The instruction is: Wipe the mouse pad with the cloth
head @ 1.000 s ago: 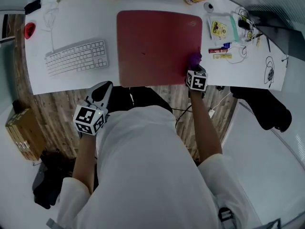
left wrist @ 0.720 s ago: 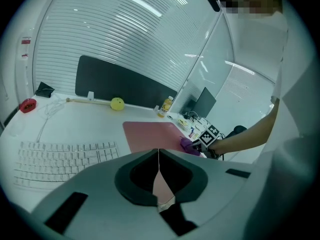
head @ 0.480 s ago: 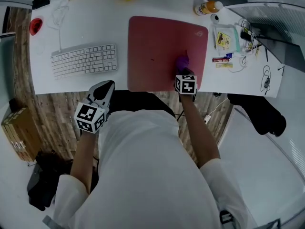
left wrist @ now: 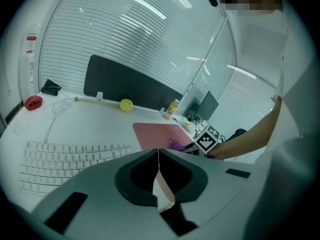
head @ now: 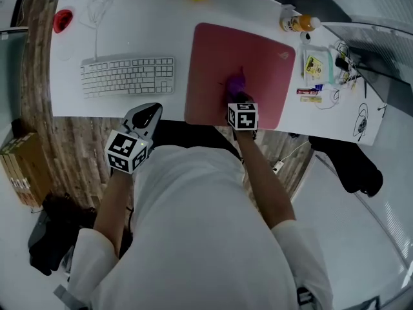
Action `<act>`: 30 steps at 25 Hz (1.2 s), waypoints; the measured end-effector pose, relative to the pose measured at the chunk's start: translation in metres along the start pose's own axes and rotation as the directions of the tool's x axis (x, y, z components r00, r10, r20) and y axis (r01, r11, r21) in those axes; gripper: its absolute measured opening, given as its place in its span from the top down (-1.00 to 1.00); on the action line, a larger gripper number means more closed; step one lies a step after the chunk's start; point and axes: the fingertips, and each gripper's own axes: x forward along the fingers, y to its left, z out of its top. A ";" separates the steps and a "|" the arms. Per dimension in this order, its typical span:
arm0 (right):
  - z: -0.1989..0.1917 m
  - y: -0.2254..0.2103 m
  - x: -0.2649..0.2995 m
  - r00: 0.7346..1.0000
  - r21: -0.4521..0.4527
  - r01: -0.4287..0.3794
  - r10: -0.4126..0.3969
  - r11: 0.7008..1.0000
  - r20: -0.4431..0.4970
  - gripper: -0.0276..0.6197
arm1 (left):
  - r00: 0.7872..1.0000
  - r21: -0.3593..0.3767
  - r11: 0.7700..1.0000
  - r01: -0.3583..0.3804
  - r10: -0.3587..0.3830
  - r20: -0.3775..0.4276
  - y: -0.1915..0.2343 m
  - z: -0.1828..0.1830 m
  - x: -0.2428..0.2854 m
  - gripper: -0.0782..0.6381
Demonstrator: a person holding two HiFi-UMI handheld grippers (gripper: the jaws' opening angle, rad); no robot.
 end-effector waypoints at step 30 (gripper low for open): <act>0.080 0.160 0.010 0.922 -0.134 -0.377 0.385 0.916 0.034 0.65 | 0.999 -0.017 0.999 -0.028 0.028 0.038 0.054 0.014 -0.019 0.72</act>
